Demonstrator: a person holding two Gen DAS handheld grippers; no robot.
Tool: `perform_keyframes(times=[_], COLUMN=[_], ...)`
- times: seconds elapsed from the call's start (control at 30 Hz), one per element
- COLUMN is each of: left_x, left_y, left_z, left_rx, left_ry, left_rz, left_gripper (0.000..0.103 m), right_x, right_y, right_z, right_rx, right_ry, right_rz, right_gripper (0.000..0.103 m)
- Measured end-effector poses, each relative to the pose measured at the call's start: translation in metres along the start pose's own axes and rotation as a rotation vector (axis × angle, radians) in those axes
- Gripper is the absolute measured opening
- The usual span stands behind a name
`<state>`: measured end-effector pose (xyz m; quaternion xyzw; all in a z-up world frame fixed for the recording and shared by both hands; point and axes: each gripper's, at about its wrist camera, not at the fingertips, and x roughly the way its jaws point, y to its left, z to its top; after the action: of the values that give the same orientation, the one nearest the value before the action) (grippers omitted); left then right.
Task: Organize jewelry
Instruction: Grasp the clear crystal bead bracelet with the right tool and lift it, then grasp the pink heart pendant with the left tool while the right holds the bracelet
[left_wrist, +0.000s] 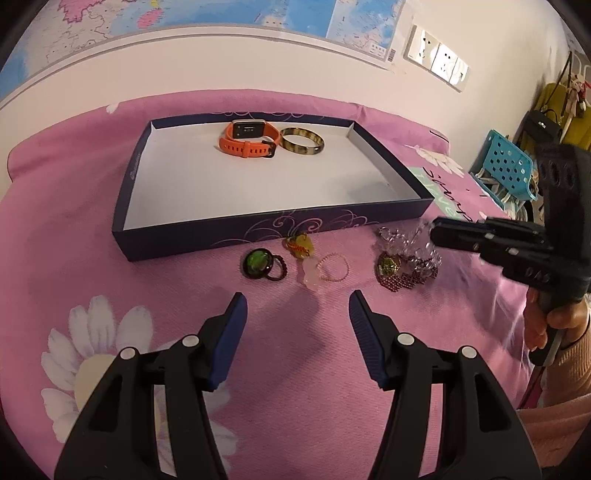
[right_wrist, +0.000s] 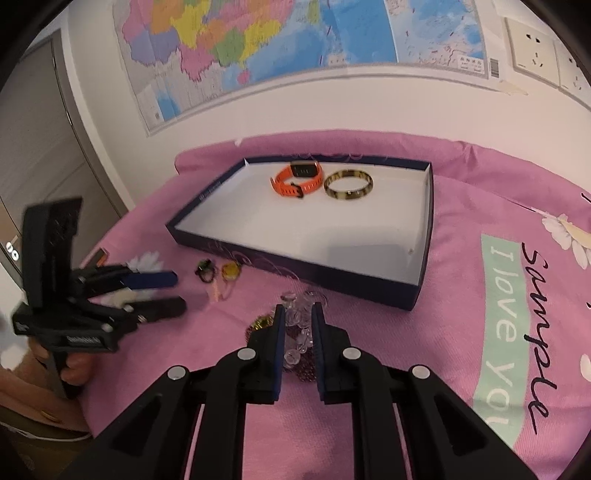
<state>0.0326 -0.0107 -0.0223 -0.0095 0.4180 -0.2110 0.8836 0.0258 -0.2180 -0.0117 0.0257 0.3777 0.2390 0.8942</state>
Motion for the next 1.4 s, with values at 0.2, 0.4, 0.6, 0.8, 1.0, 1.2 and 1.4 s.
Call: perform_keyframes(times=[0.2,0.4,0.6,0.8,1.0,1.2,1.4], left_x=[0.002,0.010,0.023,0.032,0.032,0.029,0.021], left_y=[0.000,-0.012,-0.022,-0.023,-0.014,-0.011,-0.009], left_z=[0.002,0.005,0.011,0.015,0.017,0.013,0.012], left_rx=[0.002,0.037,0.065,0.052,0.007,-0.013,-0.017], left_ry=[0.008,0.031,0.045,0.056,0.062,0.072,0.046], left_rz=[0.001,-0.038,-0.031,-0.026,-0.054,-0.097,-0.077], left_gripper=[0.055,0.054,0.055,0.041,0.026,0.001,0.019], right_x=[-0.014,-0.016,-0.014,-0.022,-0.027,-0.029,-0.030], right_y=[0.000,-0.008,-0.015,-0.017,-0.015,-0.013,-0.012], right_z=[0.008,0.008,0.002,0.002,0.005,0.007,0.011], right_rx=[0.013,0.048,0.085,0.097,0.095,0.091,0.082], right_ry=[-0.044,-0.048,-0.036,-0.062,-0.079,-0.090,-0.095], right_rz=[0.023,0.033,0.037,0.049,0.055,0.059,0.061], right_gripper=[0.012,0.012,0.012,0.012,0.012,0.012,0.012])
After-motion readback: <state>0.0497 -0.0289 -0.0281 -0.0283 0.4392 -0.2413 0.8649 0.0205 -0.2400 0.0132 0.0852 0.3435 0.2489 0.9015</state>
